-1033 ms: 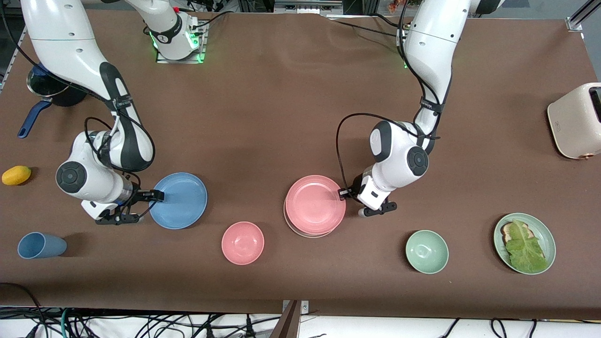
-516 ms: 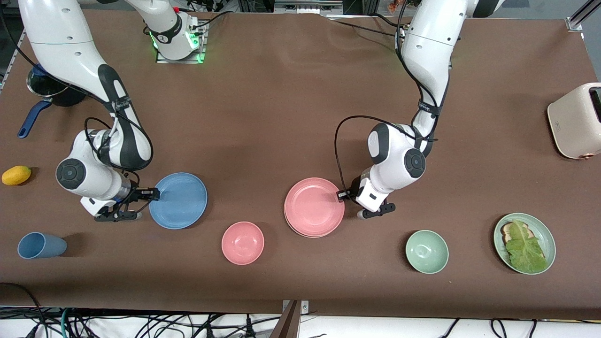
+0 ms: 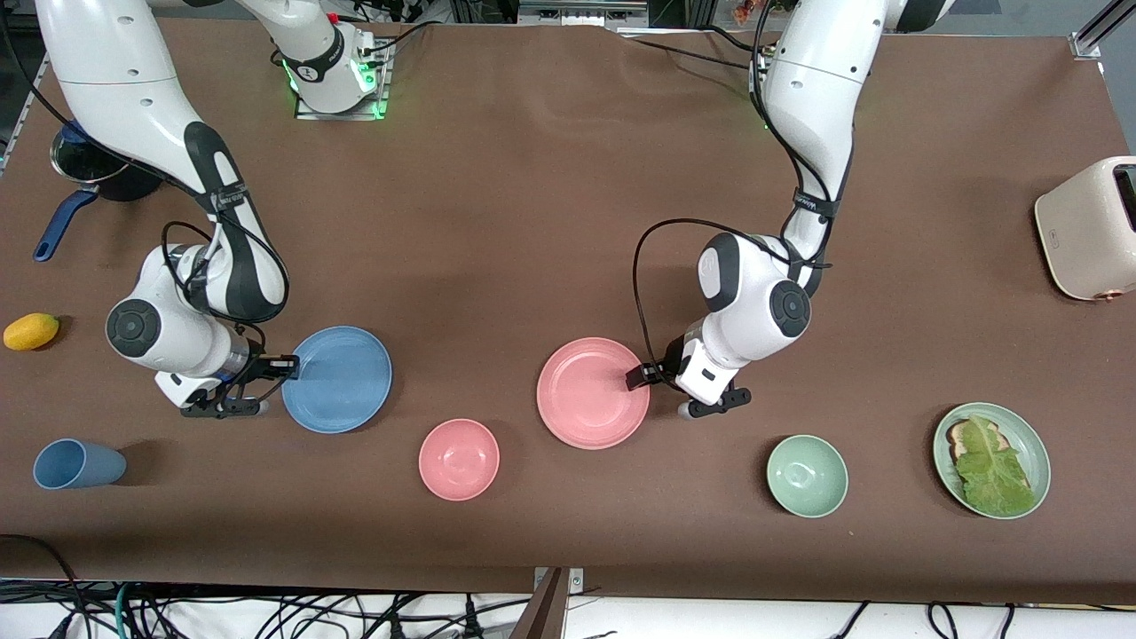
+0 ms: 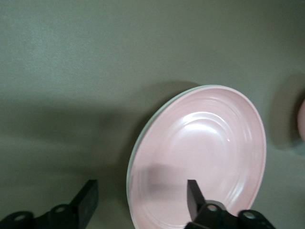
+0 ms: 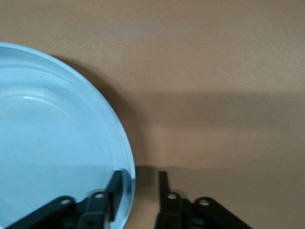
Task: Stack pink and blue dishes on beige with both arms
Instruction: 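Release the pink plate with the left gripper while the right gripper grasps the blue plate, then lift the blue plate with the right gripper while the left gripper withdraws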
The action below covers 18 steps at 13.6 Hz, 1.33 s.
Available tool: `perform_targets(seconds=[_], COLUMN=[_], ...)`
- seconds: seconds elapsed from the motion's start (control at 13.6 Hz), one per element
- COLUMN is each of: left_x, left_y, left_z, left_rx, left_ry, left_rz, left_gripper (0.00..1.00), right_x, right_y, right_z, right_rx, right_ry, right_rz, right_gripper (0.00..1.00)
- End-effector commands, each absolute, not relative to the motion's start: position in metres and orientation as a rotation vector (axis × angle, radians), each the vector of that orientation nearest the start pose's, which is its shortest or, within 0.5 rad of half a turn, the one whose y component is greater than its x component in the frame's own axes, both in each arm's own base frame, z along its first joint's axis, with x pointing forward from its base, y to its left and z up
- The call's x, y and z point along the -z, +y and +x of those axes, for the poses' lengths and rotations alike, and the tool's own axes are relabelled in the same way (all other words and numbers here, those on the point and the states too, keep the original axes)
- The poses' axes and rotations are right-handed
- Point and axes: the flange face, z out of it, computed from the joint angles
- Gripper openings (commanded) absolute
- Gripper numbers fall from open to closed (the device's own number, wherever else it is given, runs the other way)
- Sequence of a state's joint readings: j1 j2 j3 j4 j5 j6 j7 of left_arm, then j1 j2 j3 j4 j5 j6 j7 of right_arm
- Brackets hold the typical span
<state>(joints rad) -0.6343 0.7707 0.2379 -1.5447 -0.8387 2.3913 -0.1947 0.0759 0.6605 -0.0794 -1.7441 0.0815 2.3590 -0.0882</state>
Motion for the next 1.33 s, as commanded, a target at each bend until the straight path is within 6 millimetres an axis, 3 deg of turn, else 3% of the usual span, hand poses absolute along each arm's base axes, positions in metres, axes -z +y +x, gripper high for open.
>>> perform_targets(seconds=[0.0, 0.07, 0.3, 0.52, 0.66, 0.81, 0.96, 1.11, 1.25], left_x=[-0.260, -0.275, -0.323, -0.354, -0.373, -0.399, -0.430, -0.457, -0.467], left_y=[-0.277, -0.263, -0.257, -0.240, -0.220, -0.187, -0.144, -0.090, -0.046], left_z=[0.654, 0.656, 0.657, 0.663, 0.667, 0.674, 0.674, 0.676, 0.674], left_rx=[-0.166, -0.190, -0.228, -0.280, -0.330, -0.361, -0.372, -0.327, -0.347], left_ry=[-0.530, -0.454, -0.145, -0.036, 0.102, 0.190, 0.154, 0.174, 0.193], left_rz=[-3.523, -3.482, -3.327, -3.203, -3.184, -3.199, -3.229, -3.274, -3.293], left_gripper=[1.00, 1.00, 1.00, 1.00, 1.00, 1.00, 1.00, 1.00, 1.00], right_x=[-0.195, -0.196, -0.198, -0.211, -0.243, -0.284, -0.318, -0.338, -0.347], right_y=[0.004, 0.005, 0.005, 0.007, 0.015, 0.031, 0.048, 0.068, 0.096], right_z=[0.657, 0.658, 0.659, 0.664, 0.679, 0.695, 0.704, 0.708, 0.708], right_rx=[-0.058, -0.056, -0.055, -0.039, -0.074, -0.127, -0.151, -0.150, -0.132], right_ry=[-0.071, -0.073, -0.074, -0.089, -0.111, -0.150, -0.190, -0.227, -0.243], right_rz=[-3.111, -3.110, -3.108, -3.108, -3.096, -3.072, -3.056, -3.033, -3.008], right_gripper=[0.24, 0.17, 0.00, 0.00, 0.00, 0.00, 0.00, 0.00, 0.00])
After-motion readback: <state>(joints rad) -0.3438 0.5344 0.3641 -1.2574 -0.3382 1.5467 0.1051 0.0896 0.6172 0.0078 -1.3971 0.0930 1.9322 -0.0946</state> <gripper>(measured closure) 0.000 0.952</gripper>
